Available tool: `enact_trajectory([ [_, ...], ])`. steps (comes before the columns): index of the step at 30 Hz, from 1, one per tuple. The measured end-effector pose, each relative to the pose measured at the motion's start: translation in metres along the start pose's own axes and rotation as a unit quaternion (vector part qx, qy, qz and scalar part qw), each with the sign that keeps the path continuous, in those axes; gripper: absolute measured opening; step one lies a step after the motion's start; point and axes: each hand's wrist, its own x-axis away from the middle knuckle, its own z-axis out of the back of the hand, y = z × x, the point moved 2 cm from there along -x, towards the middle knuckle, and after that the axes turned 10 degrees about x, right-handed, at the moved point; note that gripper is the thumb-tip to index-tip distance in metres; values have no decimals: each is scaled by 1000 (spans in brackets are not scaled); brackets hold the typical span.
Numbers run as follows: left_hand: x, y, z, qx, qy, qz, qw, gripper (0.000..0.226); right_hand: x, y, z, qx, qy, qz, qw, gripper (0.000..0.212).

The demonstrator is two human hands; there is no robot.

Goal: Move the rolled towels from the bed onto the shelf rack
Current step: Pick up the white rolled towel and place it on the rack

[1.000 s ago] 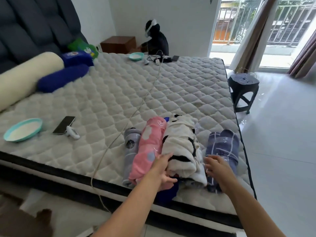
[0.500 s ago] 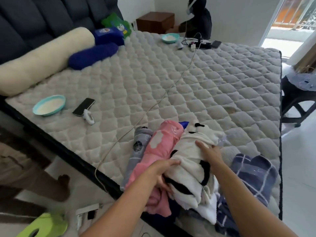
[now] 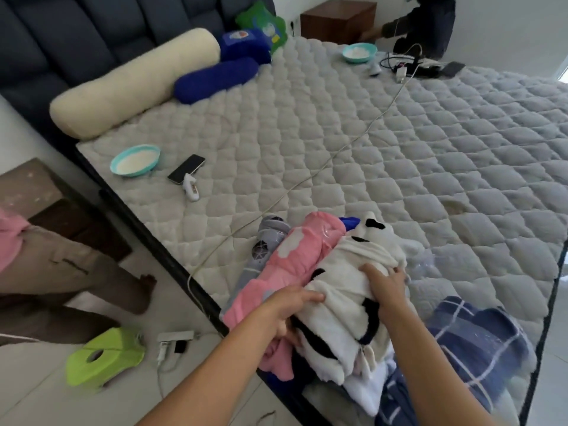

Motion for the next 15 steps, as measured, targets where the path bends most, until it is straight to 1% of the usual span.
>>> enact_trajectory([
  [5,41,-4,12,-14,-16,-28,999,41,37,-7,2,-63,10,39,997,75],
  [7,59,-8,27,-1,-9,-58,998,46,58,-15,-4,-76,4,71,995,74],
  [9,81,-13,45,27,-5,-90,996,53,80,-24,-16,-88,-15,101,991,77],
  [10,94,-17,55,48,-5,-106,993,52,93,-29,-23,-91,-26,119,988,77],
  [13,132,-36,89,124,14,-152,980,35,136,-45,-51,-84,-41,181,979,77],
  [15,158,-60,119,178,34,-170,969,32,172,-47,-75,-55,-51,227,971,75],
])
